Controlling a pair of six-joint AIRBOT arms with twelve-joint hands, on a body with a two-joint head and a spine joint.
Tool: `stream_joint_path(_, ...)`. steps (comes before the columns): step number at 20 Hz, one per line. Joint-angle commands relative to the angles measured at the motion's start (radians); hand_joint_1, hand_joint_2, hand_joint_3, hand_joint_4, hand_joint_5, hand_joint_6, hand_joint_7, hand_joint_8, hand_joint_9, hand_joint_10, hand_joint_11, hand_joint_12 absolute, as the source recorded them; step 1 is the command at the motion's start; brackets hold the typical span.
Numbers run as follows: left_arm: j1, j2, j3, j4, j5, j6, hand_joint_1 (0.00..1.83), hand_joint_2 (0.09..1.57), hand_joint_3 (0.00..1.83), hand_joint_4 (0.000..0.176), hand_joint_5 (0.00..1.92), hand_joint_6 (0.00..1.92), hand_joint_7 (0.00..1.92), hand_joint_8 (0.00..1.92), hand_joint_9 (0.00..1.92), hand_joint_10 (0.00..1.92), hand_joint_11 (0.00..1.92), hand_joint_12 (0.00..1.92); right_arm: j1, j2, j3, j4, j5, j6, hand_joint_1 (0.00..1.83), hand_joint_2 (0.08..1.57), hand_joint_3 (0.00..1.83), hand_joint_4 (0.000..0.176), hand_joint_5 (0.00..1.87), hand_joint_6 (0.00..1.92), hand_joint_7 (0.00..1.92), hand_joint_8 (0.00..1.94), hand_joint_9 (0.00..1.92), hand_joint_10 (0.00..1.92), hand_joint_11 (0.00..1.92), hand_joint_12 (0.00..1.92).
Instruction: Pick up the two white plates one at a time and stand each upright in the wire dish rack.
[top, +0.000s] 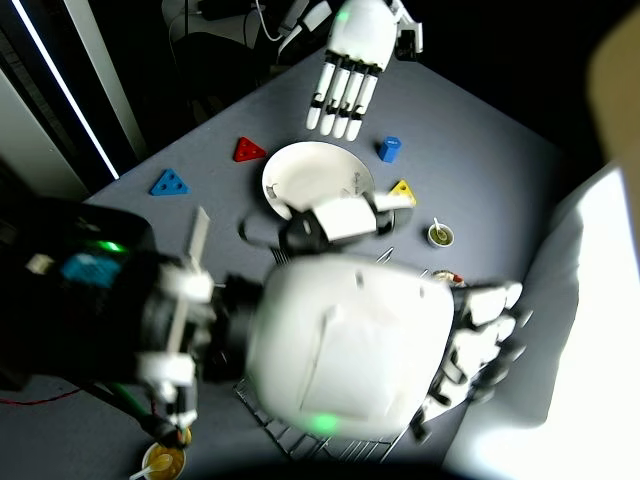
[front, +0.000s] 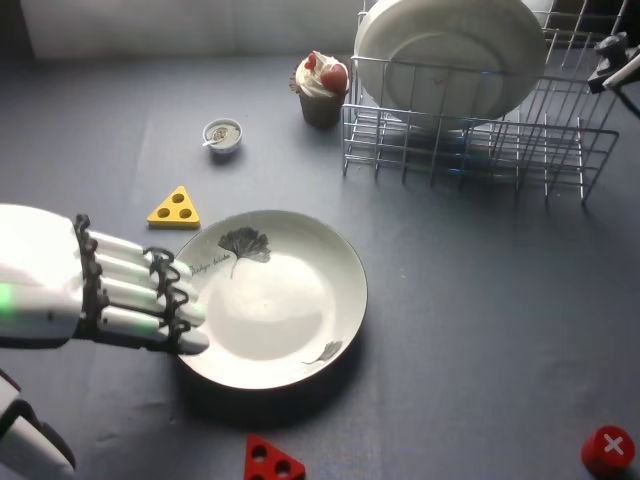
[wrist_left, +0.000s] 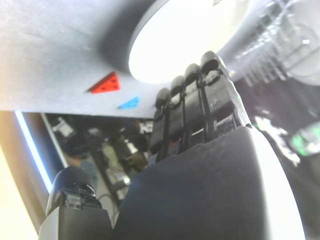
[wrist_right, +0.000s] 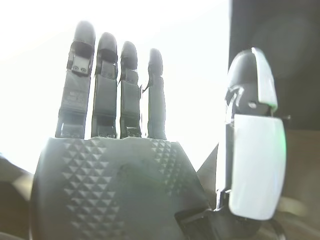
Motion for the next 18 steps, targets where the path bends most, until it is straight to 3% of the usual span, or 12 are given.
stream_joint_path(1,0.000,-0.001,-0.006,-0.055,-0.027,-0.001,0.00,0.99,0.00,0.000,0.13,0.00,0.15,0.00,0.13,0.00,0.14,0.00,0.011,0.013,-0.019,-0.009,0.199,-0.038,0.53,0.92,0.00,0.050,0.39,0.00,0.36,0.00,0.42,0.00,0.43,0.14)
stream_joint_path(4,0.010,-0.010,-0.018,-0.049,0.020,-0.001,0.00,0.99,0.00,0.000,0.13,0.00,0.15,0.00,0.13,0.00,0.15,0.01,-0.028,0.056,-0.120,-0.166,0.308,-0.176,0.52,0.91,0.00,0.020,0.32,0.00,0.32,0.00,0.37,0.00,0.39,0.11)
stream_joint_path(5,0.011,-0.011,-0.019,-0.049,0.027,-0.001,0.00,0.99,0.00,0.000,0.13,0.00,0.15,0.00,0.13,0.00,0.15,0.00,-0.034,0.063,-0.135,-0.182,0.311,-0.204,0.57,0.90,0.00,0.000,0.29,0.00,0.30,0.00,0.34,0.00,0.36,0.10)
stream_joint_path(7,0.016,-0.017,-0.022,-0.049,0.061,-0.001,0.00,1.00,0.00,0.000,0.13,0.00,0.15,0.00,0.13,0.00,0.14,0.00,-0.063,0.090,-0.202,-0.285,0.312,-0.288,0.69,0.89,0.00,0.000,0.21,0.00,0.26,0.00,0.29,0.00,0.31,0.08)
stream_joint_path(9,0.024,-0.022,-0.027,-0.049,0.086,-0.001,0.00,1.00,0.00,0.000,0.13,0.00,0.15,0.00,0.14,0.00,0.15,0.01,-0.103,0.110,-0.248,-0.307,0.312,-0.336,0.81,0.89,0.00,0.000,0.18,0.01,0.24,0.00,0.24,0.00,0.26,0.05)
stream_joint_path(10,0.026,-0.025,-0.028,-0.049,0.096,-0.001,0.00,1.00,0.00,0.000,0.13,0.00,0.15,0.00,0.13,0.00,0.15,0.00,-0.123,0.115,-0.260,-0.309,0.312,-0.344,0.80,0.90,0.00,0.000,0.12,0.00,0.17,0.00,0.18,0.00,0.22,0.03)
stream_joint_path(12,0.034,-0.028,-0.031,-0.049,0.116,-0.001,0.00,1.00,0.00,0.000,0.11,0.00,0.12,0.00,0.10,0.00,0.14,0.00,-0.165,0.117,-0.274,-0.304,0.312,-0.356,0.99,0.86,0.00,0.000,0.12,0.00,0.09,0.00,0.14,0.00,0.20,0.03)
stream_joint_path(14,0.045,-0.034,-0.034,-0.049,0.142,-0.001,0.00,1.00,0.00,0.000,0.11,0.00,0.12,0.00,0.10,0.00,0.13,0.00,-0.198,0.116,-0.284,-0.297,0.312,-0.365,1.08,0.85,0.00,0.000,0.09,0.00,0.04,0.00,0.10,0.00,0.17,0.01)
stream_joint_path(18,0.067,-0.040,-0.042,-0.049,0.177,-0.001,0.00,1.00,0.00,0.000,0.12,0.00,0.14,0.01,0.13,0.01,0.14,0.00,-0.223,0.114,-0.295,-0.321,0.311,-0.365,1.09,0.82,0.00,0.000,0.07,0.00,0.02,0.00,0.09,0.00,0.17,0.01)
